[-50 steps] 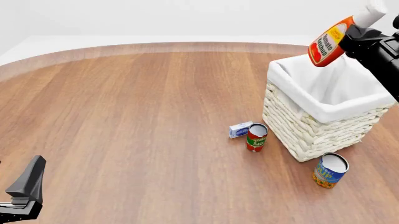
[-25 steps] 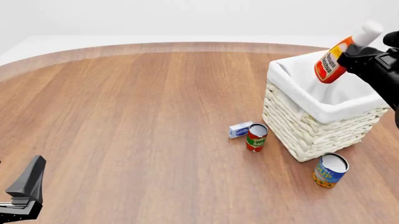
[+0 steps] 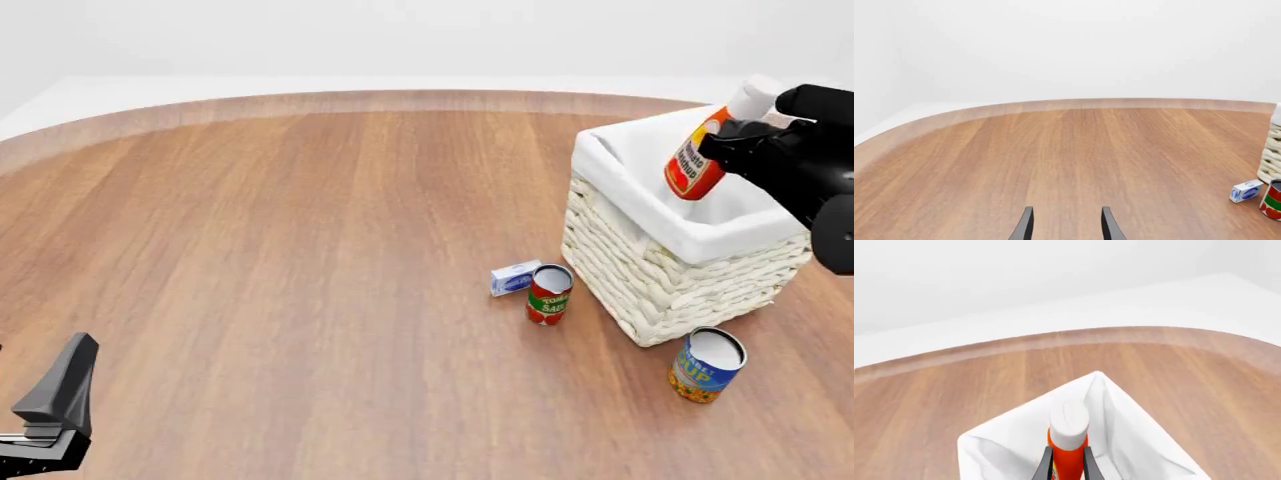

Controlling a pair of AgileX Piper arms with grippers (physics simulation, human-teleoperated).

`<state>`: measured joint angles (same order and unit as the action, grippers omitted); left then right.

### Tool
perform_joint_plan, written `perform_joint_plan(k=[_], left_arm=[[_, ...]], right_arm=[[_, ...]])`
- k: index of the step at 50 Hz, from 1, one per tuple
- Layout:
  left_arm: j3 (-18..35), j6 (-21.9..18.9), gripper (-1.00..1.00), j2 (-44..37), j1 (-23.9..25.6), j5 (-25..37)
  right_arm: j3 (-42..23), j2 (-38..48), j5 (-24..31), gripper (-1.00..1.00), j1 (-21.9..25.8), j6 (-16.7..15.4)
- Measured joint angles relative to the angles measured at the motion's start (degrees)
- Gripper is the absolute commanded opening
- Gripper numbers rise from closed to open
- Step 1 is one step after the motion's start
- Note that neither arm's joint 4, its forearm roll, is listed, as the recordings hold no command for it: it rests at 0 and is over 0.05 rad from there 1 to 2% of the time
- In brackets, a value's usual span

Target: Pick up the ketchup, and put it in the basket.

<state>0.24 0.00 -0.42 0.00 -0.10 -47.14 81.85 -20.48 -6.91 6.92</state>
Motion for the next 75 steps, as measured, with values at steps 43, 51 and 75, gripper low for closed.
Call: perform_joint_plan(k=[43,51,75], left_arm=[[0.00,0.00,1.00,0.00,0.00,0.00],[0.00,0.00,1.00,0.00,0.00,0.00],[0.00,0.00,1.00,0.00,0.00,0.00]], right_arm=[[-1.37,4.01,0.02,-1.00,0.71,-7.77],[-1.07,4.20,-0.74,-1.00,0.64,-10.33],[-3.05,8.20,-0.20,-1.00,1.87,-13.94]])
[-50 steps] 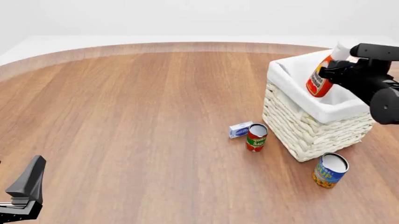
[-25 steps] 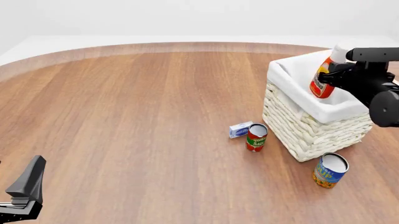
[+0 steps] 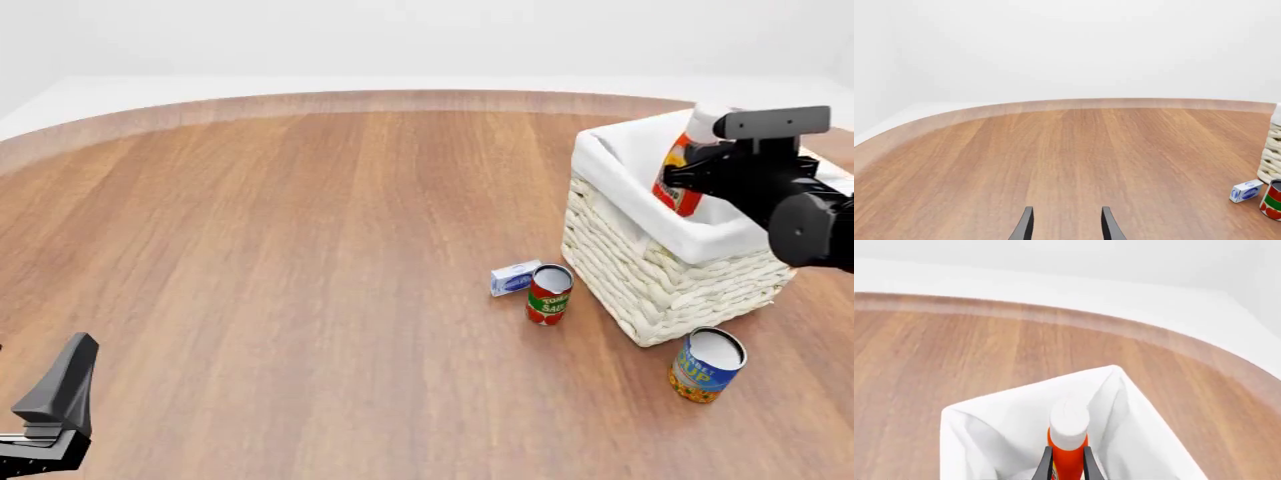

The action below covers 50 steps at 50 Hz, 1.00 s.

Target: Pick up the ketchup, and put it in the basket.

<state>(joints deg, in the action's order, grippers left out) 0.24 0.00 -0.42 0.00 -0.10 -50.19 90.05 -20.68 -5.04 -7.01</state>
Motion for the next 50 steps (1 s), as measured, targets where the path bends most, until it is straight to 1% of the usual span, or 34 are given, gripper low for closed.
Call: perform_joint_plan(k=[11,12,33,50], left_arm=[[0.00,0.00,1.00,0.00,0.00,0.00],[0.00,0.00,1.00,0.00,0.00,0.00],[0.00,0.00,1.00,0.00,0.00,0.00],[0.00,0.00,1.00,0.00,0.00,0.00]], right_arm=[[-0.10,0.88,-0.11,-1.00,0.23,-0.30],[-0.10,0.96,-0.14,1.00,0.24,-0.31],[0.33,1.49,-1.35,1.00,0.31,0.23],[3.97,-4.98,-4.03,1.00,0.95,1.27]])
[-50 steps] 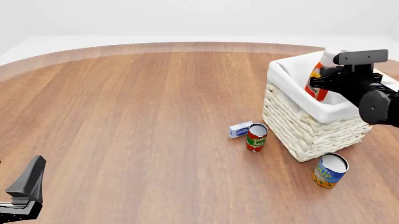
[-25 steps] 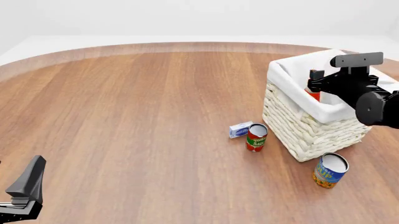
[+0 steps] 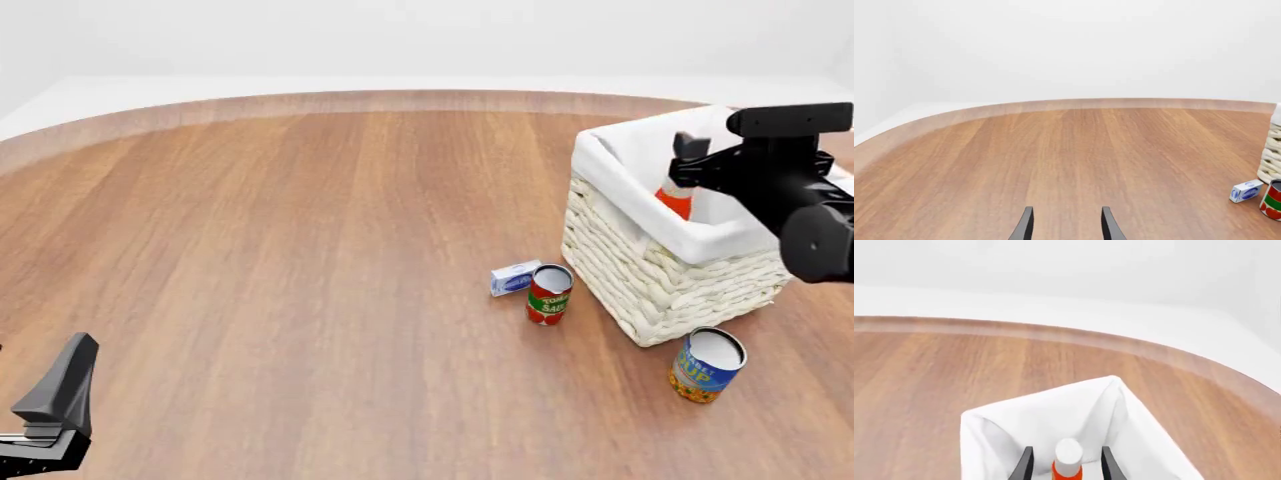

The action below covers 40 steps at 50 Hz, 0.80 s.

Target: Pick up the ketchup, and put it in the basket.

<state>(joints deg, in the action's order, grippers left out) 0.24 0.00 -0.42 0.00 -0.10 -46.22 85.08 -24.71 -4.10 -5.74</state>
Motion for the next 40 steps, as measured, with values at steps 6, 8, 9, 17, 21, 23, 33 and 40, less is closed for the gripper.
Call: perform_joint_plan(k=[6,8,9,17,21,23,33,40], left_arm=[[0.00,0.00,1.00,0.00,0.00,0.00],[0.00,0.00,1.00,0.00,0.00,0.00],[0.00,0.00,1.00,0.00,0.00,0.00],[0.00,0.00,1.00,0.00,0.00,0.00],[0.00,0.00,1.00,0.00,0.00,0.00],[0.00,0.00,1.00,0.00,0.00,0.00],[0.00,0.00,1.00,0.00,0.00,0.00],[0.00,0.00,1.00,0.00,0.00,0.00]], right_arm=[[1.17,-1.93,-0.91,1.00,0.80,0.21],[1.54,-2.42,-1.22,1.00,1.14,0.25],[1.74,-2.67,-1.40,1.00,1.37,0.28],[3.16,-4.50,-2.63,1.00,3.61,0.35],[3.82,-5.36,-3.36,1.00,5.63,0.52],[4.20,-5.81,-3.79,1.00,6.74,0.47],[5.65,-8.20,-5.47,1.00,12.03,0.32],[5.94,-9.12,-5.96,1.00,15.74,0.97]])
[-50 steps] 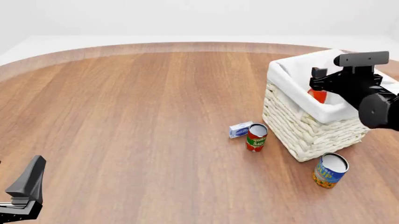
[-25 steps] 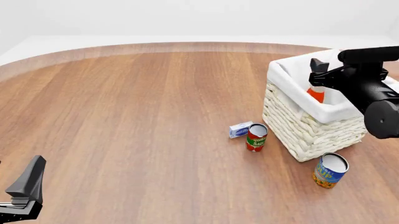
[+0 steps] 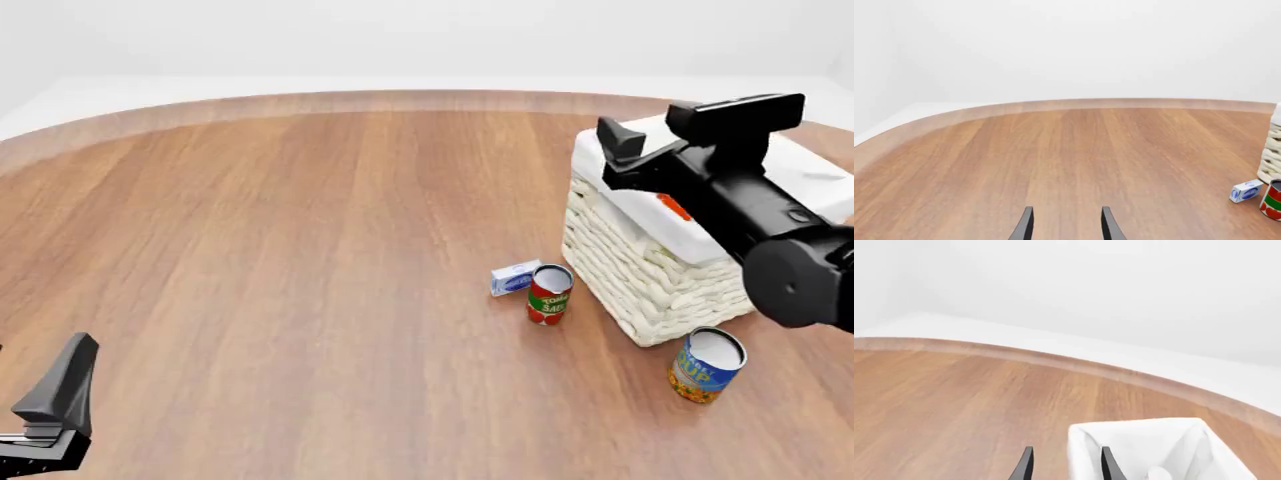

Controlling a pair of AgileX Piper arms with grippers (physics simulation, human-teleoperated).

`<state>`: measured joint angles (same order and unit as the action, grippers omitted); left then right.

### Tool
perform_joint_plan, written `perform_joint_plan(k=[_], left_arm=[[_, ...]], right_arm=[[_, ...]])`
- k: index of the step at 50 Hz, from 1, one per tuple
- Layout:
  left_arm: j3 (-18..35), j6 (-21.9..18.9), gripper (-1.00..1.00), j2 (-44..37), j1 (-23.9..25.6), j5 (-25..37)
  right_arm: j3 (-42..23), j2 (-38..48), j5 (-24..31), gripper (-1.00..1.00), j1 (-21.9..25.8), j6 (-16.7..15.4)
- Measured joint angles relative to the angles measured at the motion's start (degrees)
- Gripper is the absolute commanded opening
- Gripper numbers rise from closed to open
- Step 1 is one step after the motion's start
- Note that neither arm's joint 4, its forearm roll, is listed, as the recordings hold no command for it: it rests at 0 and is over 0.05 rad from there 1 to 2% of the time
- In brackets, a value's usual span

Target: Pick up the ketchup, and put it in the basket.

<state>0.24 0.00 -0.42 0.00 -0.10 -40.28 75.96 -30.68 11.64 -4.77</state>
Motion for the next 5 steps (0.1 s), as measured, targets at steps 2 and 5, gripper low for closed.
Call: perform_joint_plan(k=[2,5], left_arm=[[0.00,0.00,1.00,0.00,0.00,0.00],[0.00,0.00,1.00,0.00,0.00,0.00]], right_arm=[[0.08,-0.05,-0.19,1.00,1.32,0.21],[0.23,-0.02,-0.51,1.00,3.08,0.27]])
